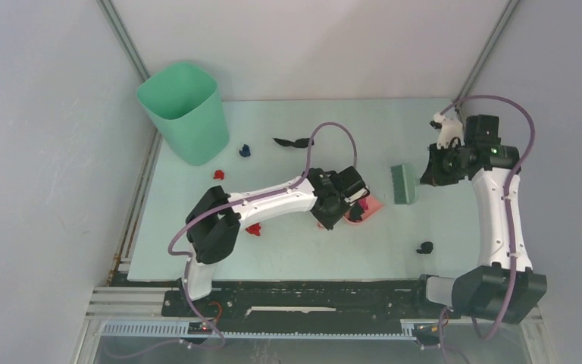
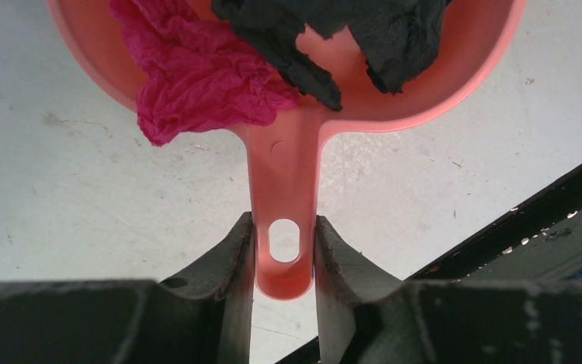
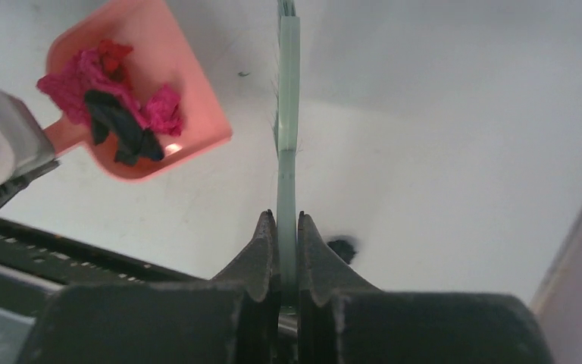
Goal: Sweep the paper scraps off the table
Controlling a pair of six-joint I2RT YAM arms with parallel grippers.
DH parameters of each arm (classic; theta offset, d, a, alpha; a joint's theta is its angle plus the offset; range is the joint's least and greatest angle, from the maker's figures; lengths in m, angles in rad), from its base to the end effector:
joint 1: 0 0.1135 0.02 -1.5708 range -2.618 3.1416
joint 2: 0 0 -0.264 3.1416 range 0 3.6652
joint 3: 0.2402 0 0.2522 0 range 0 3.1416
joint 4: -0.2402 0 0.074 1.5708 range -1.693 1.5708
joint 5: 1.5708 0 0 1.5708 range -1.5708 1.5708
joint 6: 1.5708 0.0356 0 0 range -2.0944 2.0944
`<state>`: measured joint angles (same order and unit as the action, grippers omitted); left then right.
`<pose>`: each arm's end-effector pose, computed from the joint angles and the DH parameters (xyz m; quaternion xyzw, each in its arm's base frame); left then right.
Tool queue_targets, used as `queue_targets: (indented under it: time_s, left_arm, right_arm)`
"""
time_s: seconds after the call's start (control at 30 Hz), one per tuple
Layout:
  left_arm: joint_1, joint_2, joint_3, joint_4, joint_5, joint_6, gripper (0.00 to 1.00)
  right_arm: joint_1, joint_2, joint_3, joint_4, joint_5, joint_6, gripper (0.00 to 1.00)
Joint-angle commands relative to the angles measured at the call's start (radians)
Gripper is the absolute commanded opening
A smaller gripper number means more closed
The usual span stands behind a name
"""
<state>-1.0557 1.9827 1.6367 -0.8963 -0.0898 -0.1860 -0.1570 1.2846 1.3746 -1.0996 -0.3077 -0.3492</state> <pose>0.2056 -0.3568 0.2252 0.4085 0.8969 -0.0590 0.1586 0.2402 -0.0271 0.3572 -0.1333 0.9411 0.0740 0.3018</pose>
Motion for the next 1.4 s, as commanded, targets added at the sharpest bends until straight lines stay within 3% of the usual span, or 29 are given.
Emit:
queue_targets:
  time_s: [0.0,0.33,0.5,1.37]
  left_arm:
    - [0.021,-0.083,0.013,0.01,-0.043,-0.01,0.0]
    - [0.124,-0.179,0.039,-0.083,-0.094,0.027,0.0]
    - [0.197,-0.224,0.065,-0.111,-0.1,0.04,0.0]
    - [0.566,-0.264,0.429,-0.216,0.003,0.03,0.0]
  right_arm:
    - [-0.053,-0.074,-0.084,0.096,-0.211,0.116,0.0]
    - [-0.128,-0.088,-0.305,0.293,-0.409,0.174,0.0]
    - [-0.139,-0.084,-0.371,0.335,-0.421,0.136,0.0]
    - [-0.145,-0.011,-0.383,0.327,-0.407,0.092,0.0]
